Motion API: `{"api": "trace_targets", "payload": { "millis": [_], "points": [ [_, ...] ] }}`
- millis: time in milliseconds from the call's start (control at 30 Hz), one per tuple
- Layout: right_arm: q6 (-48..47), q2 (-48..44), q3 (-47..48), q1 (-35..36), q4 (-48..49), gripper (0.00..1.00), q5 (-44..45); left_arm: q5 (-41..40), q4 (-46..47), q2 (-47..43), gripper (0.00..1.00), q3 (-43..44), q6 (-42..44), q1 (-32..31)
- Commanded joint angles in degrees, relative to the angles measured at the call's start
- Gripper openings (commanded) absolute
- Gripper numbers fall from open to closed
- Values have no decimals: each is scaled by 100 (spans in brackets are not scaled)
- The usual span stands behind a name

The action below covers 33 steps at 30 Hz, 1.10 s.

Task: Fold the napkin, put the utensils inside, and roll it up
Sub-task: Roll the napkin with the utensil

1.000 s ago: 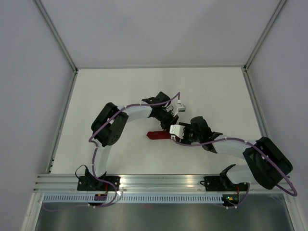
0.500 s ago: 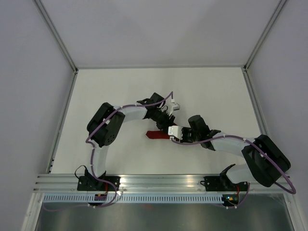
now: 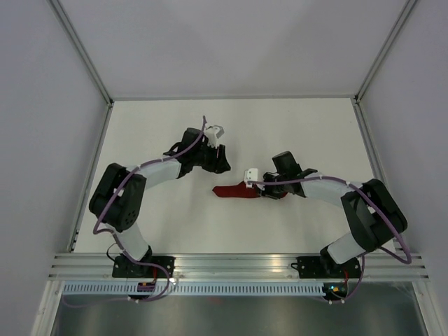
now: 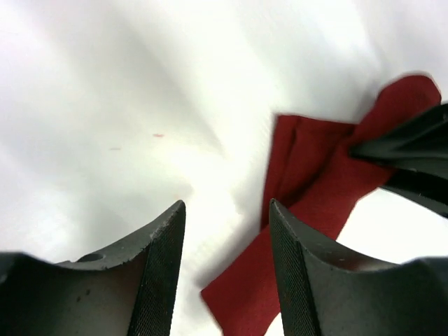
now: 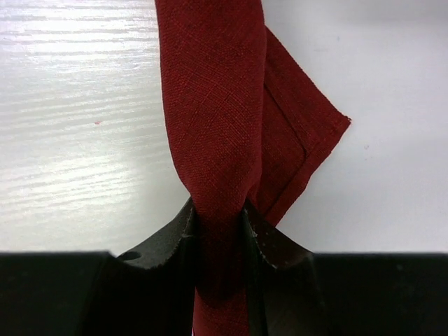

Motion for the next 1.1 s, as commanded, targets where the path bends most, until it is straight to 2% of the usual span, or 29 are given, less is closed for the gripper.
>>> {"api": "trace_targets", "payload": {
  "millis": [0,200,233,367,433,533,567,667,767,967,1067],
  "points": [
    [-281,547,379,-282,-1446,15,-277,-1234,1312,-872,56,-562,-838,142],
    [-650,1540,1442,-528,-2686,15,-664,-2245,2527,-2139,56,-1714,-945,72],
    [-694,1811,1583,-537,-2836,15,-682,-2446,2981,-2323,56,-1891,-875,37],
    [-782,2410,2294,-634,-3452,15,-858,-3080,3853,-2922,60,-2665,-287,-297],
    [-791,2673,2480,-660,-3698,14,-911,-3238,4022,-3045,62,-2868,12,-578],
    [-809,2965,2840,-713,-4024,14,-1033,-3660,4128,-2905,63,-2929,864,-1210],
    [-800,3026,3015,-739,-4094,14,-1051,-3792,4172,-2826,65,-2921,1380,-1403],
    [-756,3272,3306,-775,-4357,14,-1078,-4082,4269,-2457,66,-2816,2111,-2193],
    [-738,3501,3543,-810,-4559,14,-1104,-4162,4199,-1904,67,-2623,2701,-2616],
    [-712,3747,3772,-828,-4727,14,-1104,-4074,3777,-947,70,-2061,3729,-3109],
    [-677,3791,3825,-845,-4736,14,-1122,-3952,3470,-603,71,-1735,4065,-3136]
  ]
}}
